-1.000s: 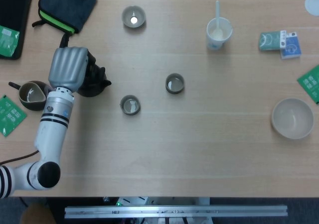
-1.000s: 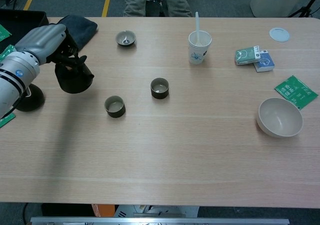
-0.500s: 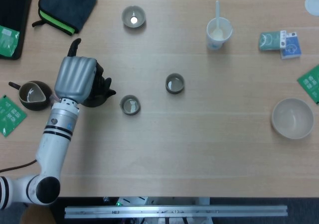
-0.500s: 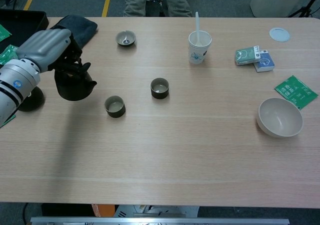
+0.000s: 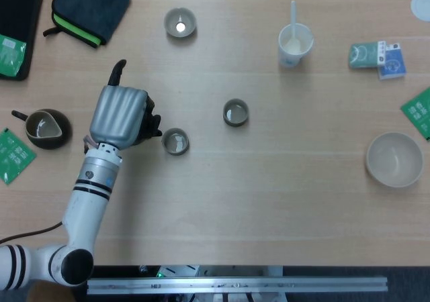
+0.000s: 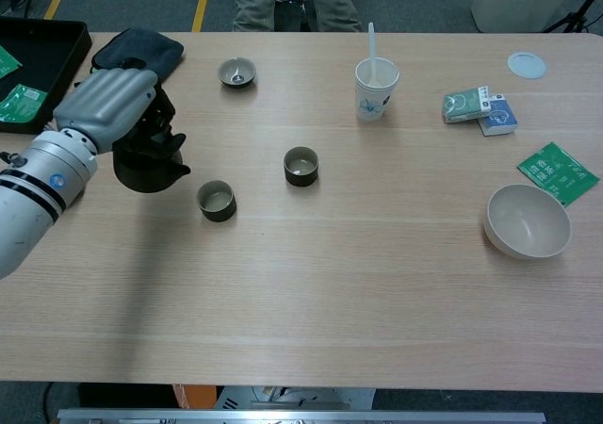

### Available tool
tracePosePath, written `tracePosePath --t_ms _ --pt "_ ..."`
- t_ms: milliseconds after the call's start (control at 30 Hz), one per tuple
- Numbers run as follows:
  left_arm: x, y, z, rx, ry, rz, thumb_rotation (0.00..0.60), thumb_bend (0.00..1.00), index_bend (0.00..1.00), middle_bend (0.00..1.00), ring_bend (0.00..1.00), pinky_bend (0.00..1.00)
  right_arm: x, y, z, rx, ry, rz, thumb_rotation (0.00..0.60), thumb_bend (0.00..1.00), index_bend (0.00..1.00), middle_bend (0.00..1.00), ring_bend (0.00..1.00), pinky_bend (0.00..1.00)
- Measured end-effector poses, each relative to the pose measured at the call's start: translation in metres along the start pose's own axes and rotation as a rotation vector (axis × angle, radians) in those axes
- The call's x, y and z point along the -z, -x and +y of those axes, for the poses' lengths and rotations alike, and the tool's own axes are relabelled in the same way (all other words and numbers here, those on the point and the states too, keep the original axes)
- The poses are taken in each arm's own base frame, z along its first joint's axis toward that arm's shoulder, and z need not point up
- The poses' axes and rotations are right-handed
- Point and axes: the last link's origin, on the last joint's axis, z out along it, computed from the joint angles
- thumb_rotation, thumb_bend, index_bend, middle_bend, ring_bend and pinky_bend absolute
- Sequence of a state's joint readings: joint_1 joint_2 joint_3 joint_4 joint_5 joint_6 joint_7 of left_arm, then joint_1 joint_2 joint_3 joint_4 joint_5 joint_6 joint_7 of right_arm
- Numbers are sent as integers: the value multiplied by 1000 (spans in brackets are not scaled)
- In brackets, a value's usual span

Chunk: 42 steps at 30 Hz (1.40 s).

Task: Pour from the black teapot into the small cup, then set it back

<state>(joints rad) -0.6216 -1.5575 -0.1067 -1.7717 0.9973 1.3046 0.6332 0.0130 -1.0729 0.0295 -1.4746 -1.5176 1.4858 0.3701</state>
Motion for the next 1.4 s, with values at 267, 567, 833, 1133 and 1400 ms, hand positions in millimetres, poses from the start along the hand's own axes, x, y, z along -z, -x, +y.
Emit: tracePosePath --t_ms 267,567,833,1133,1400 --pt "-4 10 6 -14 -3 -13 573 361 944 1000 910 67 0 0 3 1 8 -2 600 122 310 290 204 253" --pt "-10 19 12 -35 -5 -17 598 361 944 1000 910 67 -1 0 4 3 12 -2 600 121 310 290 204 253" --pt "-11 22 15 -57 1 -7 600 361 944 1000 909 67 0 0 5 3 16 -1 600 122 310 290 204 253" --pt "-10 23 19 -92 8 21 600 361 944 1000 910 67 1 -1 7 1 20 1 600 122 310 290 204 253" --pt "-8 24 24 -129 21 39 600 361 944 1000 910 67 1 0 8 -1 19 1 600 121 310 290 204 253"
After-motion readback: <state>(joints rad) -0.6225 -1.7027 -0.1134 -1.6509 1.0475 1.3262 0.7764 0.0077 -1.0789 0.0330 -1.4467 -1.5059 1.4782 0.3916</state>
